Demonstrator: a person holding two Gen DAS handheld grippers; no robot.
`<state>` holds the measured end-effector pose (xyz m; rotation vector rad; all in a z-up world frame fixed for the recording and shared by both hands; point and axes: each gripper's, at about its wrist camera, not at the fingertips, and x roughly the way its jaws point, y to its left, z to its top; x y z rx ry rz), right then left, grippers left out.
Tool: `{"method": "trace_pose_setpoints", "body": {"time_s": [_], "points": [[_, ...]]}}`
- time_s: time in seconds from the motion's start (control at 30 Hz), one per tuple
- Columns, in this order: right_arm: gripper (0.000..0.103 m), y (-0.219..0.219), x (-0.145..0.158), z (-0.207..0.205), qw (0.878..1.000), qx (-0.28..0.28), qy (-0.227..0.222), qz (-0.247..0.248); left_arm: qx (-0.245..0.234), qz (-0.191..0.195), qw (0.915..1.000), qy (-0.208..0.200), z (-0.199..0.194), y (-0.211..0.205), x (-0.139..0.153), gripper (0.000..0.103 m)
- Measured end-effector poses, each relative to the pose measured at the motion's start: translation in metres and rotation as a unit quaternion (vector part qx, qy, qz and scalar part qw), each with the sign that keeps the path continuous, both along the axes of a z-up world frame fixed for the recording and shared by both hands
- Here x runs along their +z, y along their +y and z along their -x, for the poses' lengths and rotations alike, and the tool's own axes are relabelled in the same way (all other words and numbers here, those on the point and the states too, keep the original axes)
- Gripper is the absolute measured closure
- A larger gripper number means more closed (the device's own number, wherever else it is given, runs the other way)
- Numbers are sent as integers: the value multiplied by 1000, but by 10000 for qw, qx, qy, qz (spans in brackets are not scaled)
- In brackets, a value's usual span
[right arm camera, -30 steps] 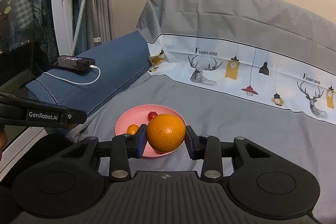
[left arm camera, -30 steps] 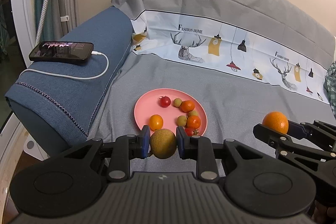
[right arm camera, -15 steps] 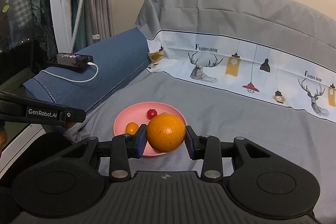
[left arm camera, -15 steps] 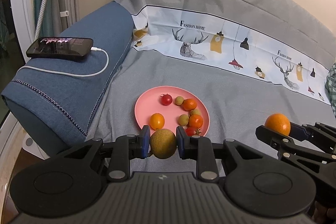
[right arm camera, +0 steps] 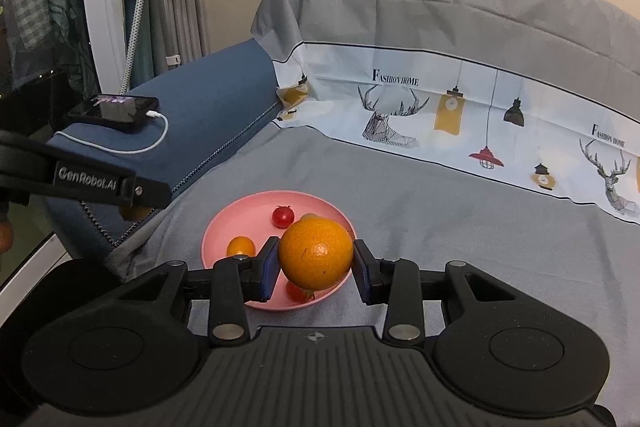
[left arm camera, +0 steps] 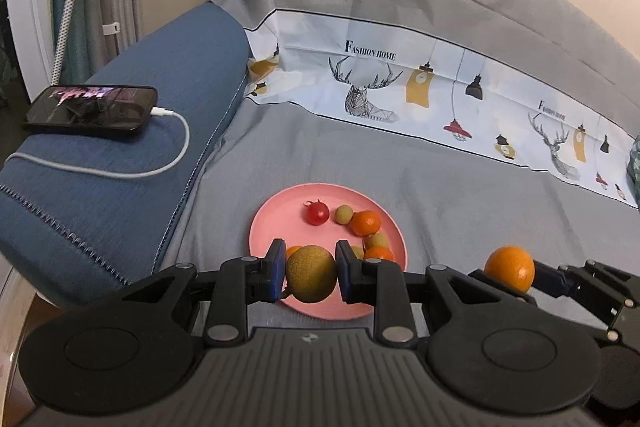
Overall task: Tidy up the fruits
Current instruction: 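Carry both held fruits over the pink plate and lower them, then open both grippers to release the fruits onto the pink plate, then withdraw both open grippers from the pink plate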
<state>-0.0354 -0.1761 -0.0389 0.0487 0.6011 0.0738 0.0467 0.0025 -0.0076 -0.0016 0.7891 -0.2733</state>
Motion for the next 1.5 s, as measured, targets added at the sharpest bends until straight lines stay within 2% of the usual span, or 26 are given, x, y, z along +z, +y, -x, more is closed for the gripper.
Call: {"method": "trace_pose_setpoints", "body": {"time_s": [0.63, 0.93, 1.37, 1.4, 1.43, 1.47, 1.5], "points": [[64, -3, -60, -91, 9984, 82, 552, -86, 40, -290, 9974, 654, -94, -34, -65, 74], [64, 5, -78, -115, 9968, 323, 728, -26, 96, -430, 9952, 879, -118, -36, -90, 74], [63, 9, -91, -133, 9955, 440, 825, 174, 87, -602, 9933, 978, -135, -38, -106, 74], [63, 9, -90, -133, 9955, 488, 797, 179, 33, -578, 9936, 975, -135, -38, -105, 70], [62, 10, -89, -133, 9955, 528, 768, 183, -7, -551, 9938, 968, -135, -38, -104, 49], [50, 11, -87, -133, 9954, 567, 744, 219, 15, -537, 9942, 935, -134, -38, -102, 32], [29, 13, -85, -132, 9954, 582, 716, 271, 112, -543, 9948, 850, -131, -37, -99, 2]]}}
